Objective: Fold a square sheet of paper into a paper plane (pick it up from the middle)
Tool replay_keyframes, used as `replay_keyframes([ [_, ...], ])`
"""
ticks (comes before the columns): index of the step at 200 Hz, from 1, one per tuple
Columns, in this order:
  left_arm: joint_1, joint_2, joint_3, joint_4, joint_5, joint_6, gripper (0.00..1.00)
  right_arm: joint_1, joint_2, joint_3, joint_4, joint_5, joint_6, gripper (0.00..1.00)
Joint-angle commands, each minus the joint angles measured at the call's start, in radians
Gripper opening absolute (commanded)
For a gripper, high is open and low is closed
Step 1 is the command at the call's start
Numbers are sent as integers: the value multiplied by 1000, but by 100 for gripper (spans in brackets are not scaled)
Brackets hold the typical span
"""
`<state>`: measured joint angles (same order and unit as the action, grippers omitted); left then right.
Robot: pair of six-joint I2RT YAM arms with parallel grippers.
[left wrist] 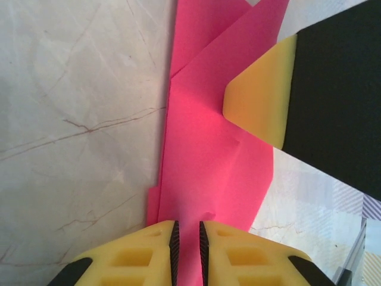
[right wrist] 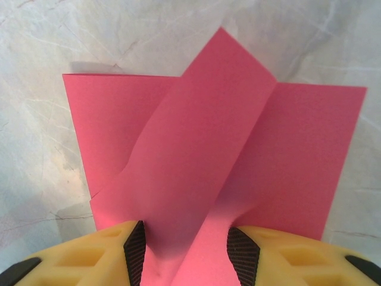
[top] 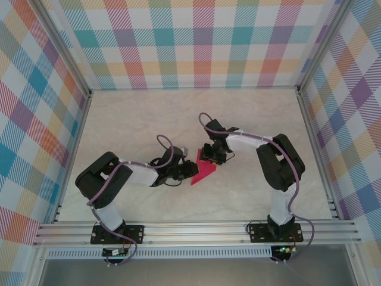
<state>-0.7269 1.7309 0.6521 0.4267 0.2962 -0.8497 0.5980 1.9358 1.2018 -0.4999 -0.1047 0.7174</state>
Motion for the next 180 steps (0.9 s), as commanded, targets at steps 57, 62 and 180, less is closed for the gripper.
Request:
replay_keyframes([
  [57,-37,31,52,-229,-107,1,14,6,-26,-58,-22,27,-25,47],
  [62,-39,33,51,-235,-112,-1,14,6,-50,-63,-11,21,-27,47],
  [180,-48,50,55,-287,-141,-2,8,3,-159,-206,297,-269,-24,27],
])
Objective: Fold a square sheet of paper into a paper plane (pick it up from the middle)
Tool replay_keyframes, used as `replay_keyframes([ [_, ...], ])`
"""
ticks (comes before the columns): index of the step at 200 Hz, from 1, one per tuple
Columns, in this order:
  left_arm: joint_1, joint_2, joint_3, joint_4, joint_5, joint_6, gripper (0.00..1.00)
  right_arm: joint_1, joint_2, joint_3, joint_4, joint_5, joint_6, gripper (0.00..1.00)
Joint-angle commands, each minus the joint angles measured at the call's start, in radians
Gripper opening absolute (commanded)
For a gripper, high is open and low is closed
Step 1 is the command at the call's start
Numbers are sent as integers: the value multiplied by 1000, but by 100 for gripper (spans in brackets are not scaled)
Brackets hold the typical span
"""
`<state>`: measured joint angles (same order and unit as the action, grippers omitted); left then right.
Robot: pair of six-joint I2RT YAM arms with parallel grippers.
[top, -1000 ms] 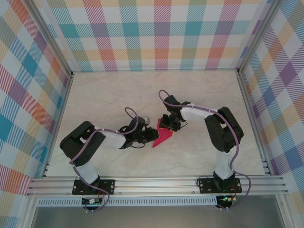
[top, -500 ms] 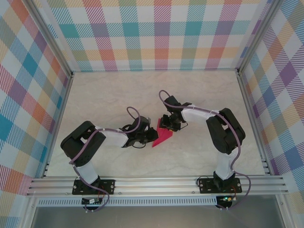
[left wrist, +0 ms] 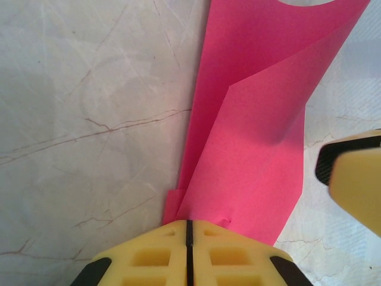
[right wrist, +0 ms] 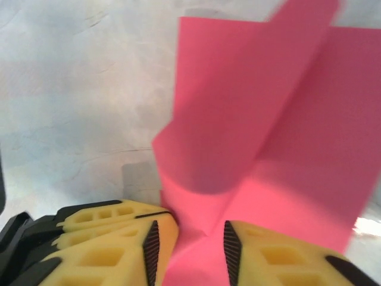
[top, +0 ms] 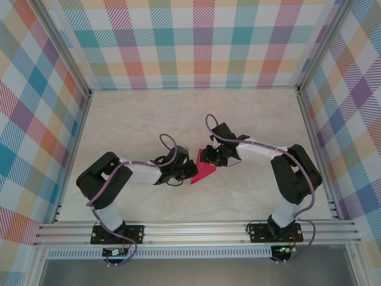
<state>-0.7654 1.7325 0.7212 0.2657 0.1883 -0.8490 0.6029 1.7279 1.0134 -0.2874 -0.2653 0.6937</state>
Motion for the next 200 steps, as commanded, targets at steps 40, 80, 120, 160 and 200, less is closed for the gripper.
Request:
replay_keyframes([
  [40,-11,51,-13,-128,-32,-4,8,-13,100,-36,119,-136,7,18],
  [80,-11,51,-11,-128,-29,-5,8,-35,118,-55,118,-94,2,17],
  [120,-12,49,-13,-126,-24,-4,7,-75,173,-24,113,-82,-33,17],
  [160,-12,49,-18,-126,-18,-2,7,-123,199,-12,132,-84,-50,17],
  [200,-12,49,-19,-127,-15,1,7,-156,200,17,124,-86,-61,17],
])
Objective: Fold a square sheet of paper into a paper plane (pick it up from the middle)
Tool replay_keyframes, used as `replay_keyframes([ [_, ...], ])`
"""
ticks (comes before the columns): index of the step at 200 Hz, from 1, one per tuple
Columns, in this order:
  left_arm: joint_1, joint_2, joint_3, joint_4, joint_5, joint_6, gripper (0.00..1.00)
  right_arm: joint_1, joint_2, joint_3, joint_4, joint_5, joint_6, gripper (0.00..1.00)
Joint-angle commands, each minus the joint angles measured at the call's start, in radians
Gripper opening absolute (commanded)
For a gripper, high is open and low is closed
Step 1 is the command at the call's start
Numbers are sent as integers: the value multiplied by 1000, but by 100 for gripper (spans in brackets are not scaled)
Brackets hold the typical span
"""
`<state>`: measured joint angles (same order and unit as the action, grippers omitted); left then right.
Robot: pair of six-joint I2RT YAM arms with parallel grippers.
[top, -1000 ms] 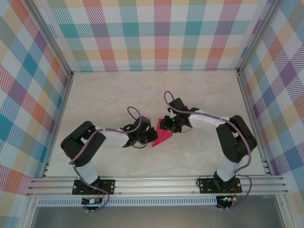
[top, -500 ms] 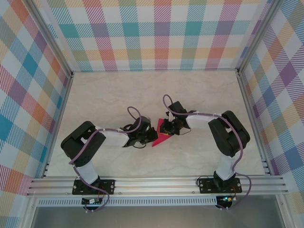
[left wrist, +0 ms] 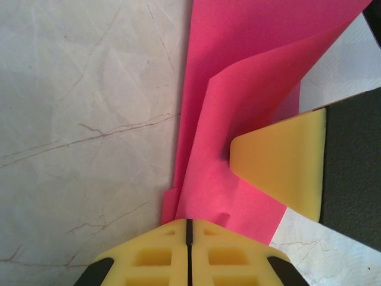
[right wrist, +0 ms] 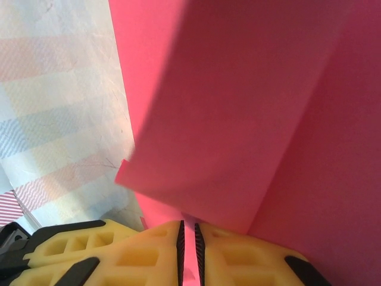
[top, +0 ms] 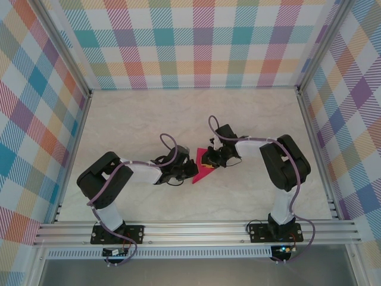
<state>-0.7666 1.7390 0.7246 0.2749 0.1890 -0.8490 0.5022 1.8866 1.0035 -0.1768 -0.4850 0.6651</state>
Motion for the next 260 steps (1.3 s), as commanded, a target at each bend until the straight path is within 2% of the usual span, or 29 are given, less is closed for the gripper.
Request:
replay_keyframes([
  [1,-11,42,-22,-136,-16,2,7,-56,41,28,13,134,-33,17],
  [69,-12,39,-22,-143,-14,7,6,-104,62,100,-10,123,-73,17],
  [138,-16,36,-20,-144,-16,11,6,-109,45,169,-43,139,-108,17],
  [211,-16,38,-5,-160,-25,14,7,-99,-15,13,132,-124,-125,18],
  [260,-18,39,1,-181,-33,14,7,-93,52,52,72,-52,-143,17],
])
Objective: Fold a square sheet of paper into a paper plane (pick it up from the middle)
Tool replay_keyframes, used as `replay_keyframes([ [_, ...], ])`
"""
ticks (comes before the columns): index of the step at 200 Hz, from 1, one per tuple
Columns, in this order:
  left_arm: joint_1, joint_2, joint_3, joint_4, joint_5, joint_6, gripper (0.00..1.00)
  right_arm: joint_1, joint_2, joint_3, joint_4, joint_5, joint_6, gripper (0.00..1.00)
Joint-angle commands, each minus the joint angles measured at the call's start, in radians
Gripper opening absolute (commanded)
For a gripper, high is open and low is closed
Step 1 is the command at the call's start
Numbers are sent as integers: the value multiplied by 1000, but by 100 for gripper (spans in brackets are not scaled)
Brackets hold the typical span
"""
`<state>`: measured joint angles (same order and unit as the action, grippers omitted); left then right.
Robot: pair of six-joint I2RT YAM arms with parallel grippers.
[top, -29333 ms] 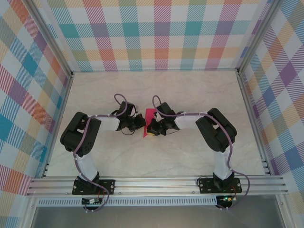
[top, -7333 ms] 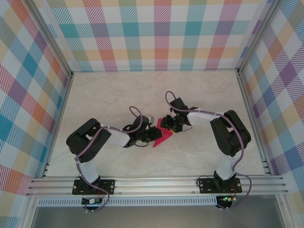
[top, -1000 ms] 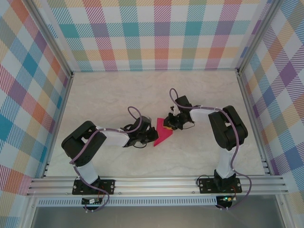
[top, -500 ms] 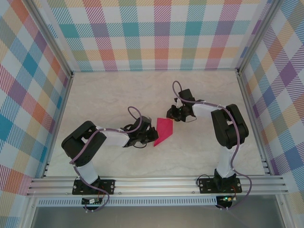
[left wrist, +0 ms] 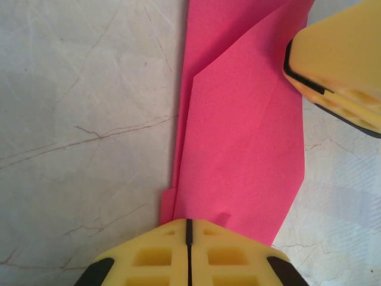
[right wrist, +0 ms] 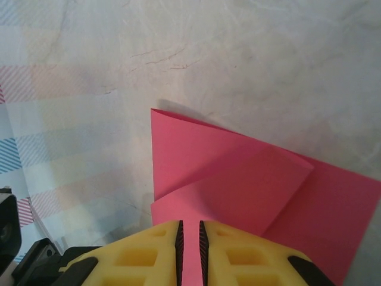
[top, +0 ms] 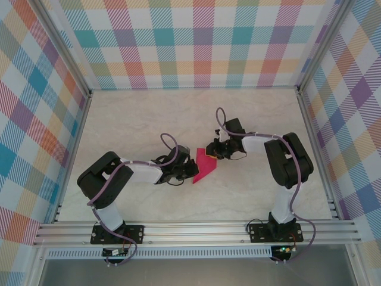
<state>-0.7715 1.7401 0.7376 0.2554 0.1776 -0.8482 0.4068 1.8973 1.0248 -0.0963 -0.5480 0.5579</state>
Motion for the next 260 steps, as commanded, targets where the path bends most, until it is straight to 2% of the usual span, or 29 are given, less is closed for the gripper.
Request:
replay_keyframes([
  [1,-14,38,-12,-162,-22,14,7,1,42,32,-10,13,-36,17],
  [94,-18,31,-12,-177,-19,20,7,-106,105,157,-103,180,-16,16],
  [124,-20,29,-12,-172,-19,19,7,-106,31,157,-123,182,-13,17],
  [151,-21,27,-6,-173,-21,22,7,-79,-100,76,-120,170,-12,18],
  [181,-20,23,1,-175,-23,27,7,-1,-157,8,-135,144,3,17],
  [226,-21,27,10,-179,-23,29,7,84,-112,-34,-93,95,69,14],
  [260,-23,28,12,-179,-23,28,7,106,-54,-25,-69,71,84,13],
])
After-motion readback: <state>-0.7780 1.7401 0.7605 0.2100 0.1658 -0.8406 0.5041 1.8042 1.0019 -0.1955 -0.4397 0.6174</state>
